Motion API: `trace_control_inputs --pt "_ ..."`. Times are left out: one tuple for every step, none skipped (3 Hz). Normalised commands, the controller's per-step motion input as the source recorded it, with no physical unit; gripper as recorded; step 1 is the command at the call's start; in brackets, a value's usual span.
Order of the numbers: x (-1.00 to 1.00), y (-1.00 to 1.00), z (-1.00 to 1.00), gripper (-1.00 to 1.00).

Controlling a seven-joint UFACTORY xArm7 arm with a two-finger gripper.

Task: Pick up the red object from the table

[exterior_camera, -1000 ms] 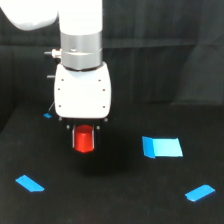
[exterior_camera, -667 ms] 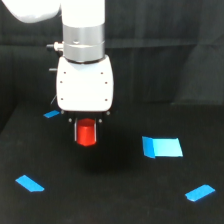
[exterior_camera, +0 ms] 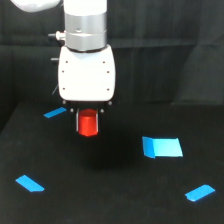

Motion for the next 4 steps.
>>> trace_control_inputs --pt "0.00 0.12 0.14 -0.98" --pt "0.06 0.15 0.06 -1.00" --pt "0.03 0.05 0.01 -1.00" --pt "-0.05 0.02 0.05 -1.00"
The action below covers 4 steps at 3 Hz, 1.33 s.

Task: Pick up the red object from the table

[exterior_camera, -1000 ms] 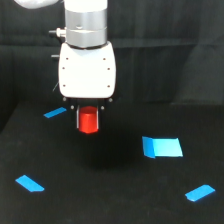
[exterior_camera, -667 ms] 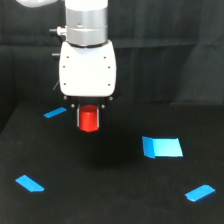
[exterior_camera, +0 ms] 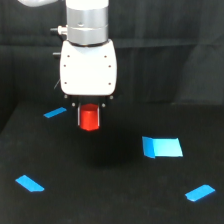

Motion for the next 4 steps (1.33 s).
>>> trace_control_inputs --pt "0.03 0.22 0.05 -1.00" --pt "-0.05 0.09 0.10 -0.99" --pt "-0.05 0.13 0.03 -1.00" --pt "-0.02 0.14 -0.06 -0.96"
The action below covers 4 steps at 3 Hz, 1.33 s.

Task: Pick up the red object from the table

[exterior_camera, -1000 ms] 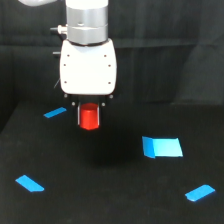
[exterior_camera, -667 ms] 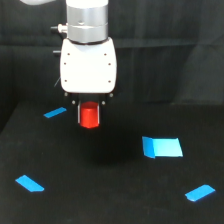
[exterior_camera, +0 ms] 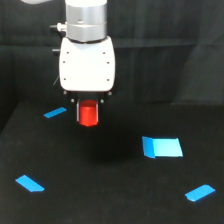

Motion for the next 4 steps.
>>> trace_control_inputs --pt "0.04 0.23 -0.06 -1.00" --pt "-0.04 0.12 -0.02 -1.00" --pt "-0.01 0.06 -0.14 -1.00" --pt "0.11 0.09 -0.02 -1.00"
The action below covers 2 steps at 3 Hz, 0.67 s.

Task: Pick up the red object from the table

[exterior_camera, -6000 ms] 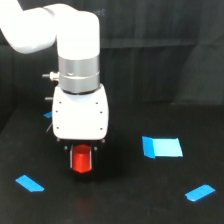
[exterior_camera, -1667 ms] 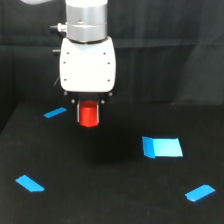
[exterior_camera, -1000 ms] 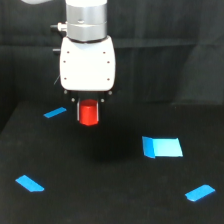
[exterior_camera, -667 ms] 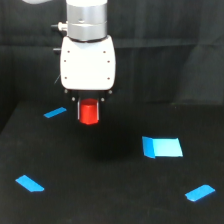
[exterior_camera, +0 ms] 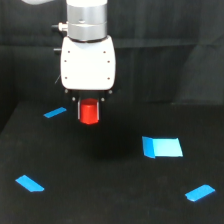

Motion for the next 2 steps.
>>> trace_control_inputs --pt "-0.03 -0.01 0.06 -1.00" --pt "0.07 0.05 0.07 -1.00"
